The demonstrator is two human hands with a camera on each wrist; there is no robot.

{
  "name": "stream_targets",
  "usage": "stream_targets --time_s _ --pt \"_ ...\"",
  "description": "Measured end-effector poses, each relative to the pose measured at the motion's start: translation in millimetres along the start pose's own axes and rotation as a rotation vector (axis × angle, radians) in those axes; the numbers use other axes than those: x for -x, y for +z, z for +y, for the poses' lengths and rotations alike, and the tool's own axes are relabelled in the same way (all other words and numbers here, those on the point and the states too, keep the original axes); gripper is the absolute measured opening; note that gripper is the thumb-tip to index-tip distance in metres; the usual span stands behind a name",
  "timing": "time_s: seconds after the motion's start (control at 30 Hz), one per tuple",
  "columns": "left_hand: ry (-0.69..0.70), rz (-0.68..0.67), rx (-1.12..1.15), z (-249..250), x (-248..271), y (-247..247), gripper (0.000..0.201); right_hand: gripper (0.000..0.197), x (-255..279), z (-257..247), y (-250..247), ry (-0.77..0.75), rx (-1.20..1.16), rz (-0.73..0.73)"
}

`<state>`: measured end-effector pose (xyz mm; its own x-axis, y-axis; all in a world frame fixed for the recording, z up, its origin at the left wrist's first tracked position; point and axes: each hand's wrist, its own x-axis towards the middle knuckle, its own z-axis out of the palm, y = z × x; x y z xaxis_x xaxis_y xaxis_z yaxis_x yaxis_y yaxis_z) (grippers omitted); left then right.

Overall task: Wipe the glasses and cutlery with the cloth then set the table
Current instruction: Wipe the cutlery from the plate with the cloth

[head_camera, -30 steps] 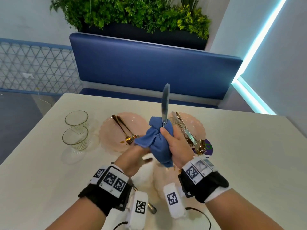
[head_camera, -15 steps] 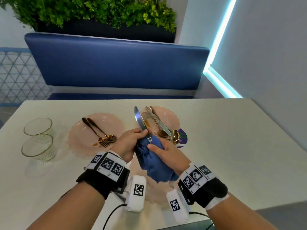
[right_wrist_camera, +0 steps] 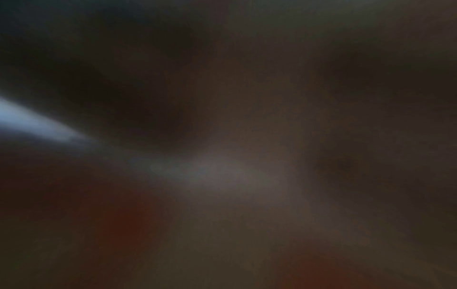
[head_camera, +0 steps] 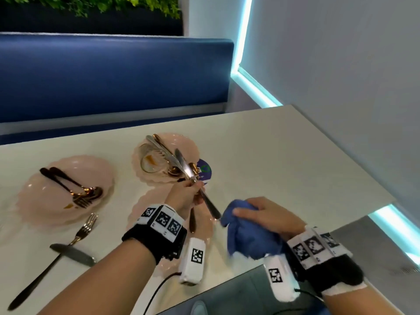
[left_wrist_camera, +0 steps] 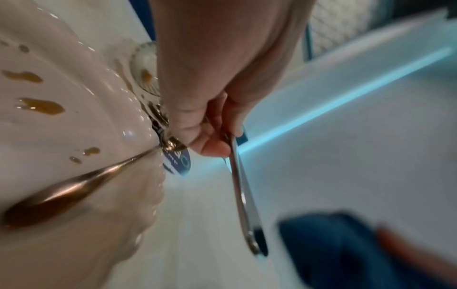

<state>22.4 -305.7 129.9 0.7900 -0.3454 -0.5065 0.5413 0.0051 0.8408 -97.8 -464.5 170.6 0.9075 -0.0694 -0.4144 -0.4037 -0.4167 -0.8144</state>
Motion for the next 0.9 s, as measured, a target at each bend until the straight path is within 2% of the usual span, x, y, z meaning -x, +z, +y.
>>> stream_targets --time_s 0.07,0.13,0.2,0.27,0.37,0.47,0.5,0.57,0.6,0.67,0.73,0.8,0.83,0.9 --pt "0.059 -0.035 -0.244 -21 3 16 0.012 0.018 9 4 -25 -0.023 -0.206 0.185" --pt "0.107 -0.064 -0.520 -51 4 39 0.007 0.020 12 9 -46 -0.037 -0.315 0.355" --pt "0.112 -0.036 -0.749 -74 6 55 0.020 0.023 11 10 -54 -0.036 -0.336 0.395" --pt "0.089 -0.019 -0.848 -88 3 62 0.033 0.025 11 10 -55 -0.047 -0.326 0.392" --pt "0.131 -0.021 -1.097 -100 -4 68 0.033 0.028 9 14 -48 -0.052 -0.334 0.390" --pt "0.096 -0.006 -1.174 -105 -11 65 0.030 0.031 5 15 -42 -0.045 -0.348 0.387" --pt "0.133 0.031 -1.194 -108 -16 63 0.033 0.031 4 15 -41 -0.045 -0.344 0.383" --pt "0.149 -0.054 -1.187 -105 -20 62 0.051 0.030 1 13 -37 -0.049 -0.339 0.364" --pt "0.073 -0.073 -1.247 -101 -19 63 0.050 0.029 0 11 -35 -0.052 -0.337 0.353" --pt "0.090 0.032 -1.238 -103 -11 61 0.034 0.026 -3 6 -30 -0.064 -0.329 0.331" --pt "0.106 0.003 -1.127 -94 0 55 0.036 0.026 -8 1 -25 -0.074 -0.317 0.321" --pt "0.067 -0.023 -1.191 -94 6 47 0.036 0.027 -12 -3 -19 -0.073 -0.309 0.315" --pt "0.092 -0.005 -1.206 -104 2 42 0.034 0.028 -14 -5 -16 -0.073 -0.305 0.308" --pt "0.147 -0.057 -1.197 -106 5 33 0.034 0.027 -19 -8 -11 -0.074 -0.301 0.286"
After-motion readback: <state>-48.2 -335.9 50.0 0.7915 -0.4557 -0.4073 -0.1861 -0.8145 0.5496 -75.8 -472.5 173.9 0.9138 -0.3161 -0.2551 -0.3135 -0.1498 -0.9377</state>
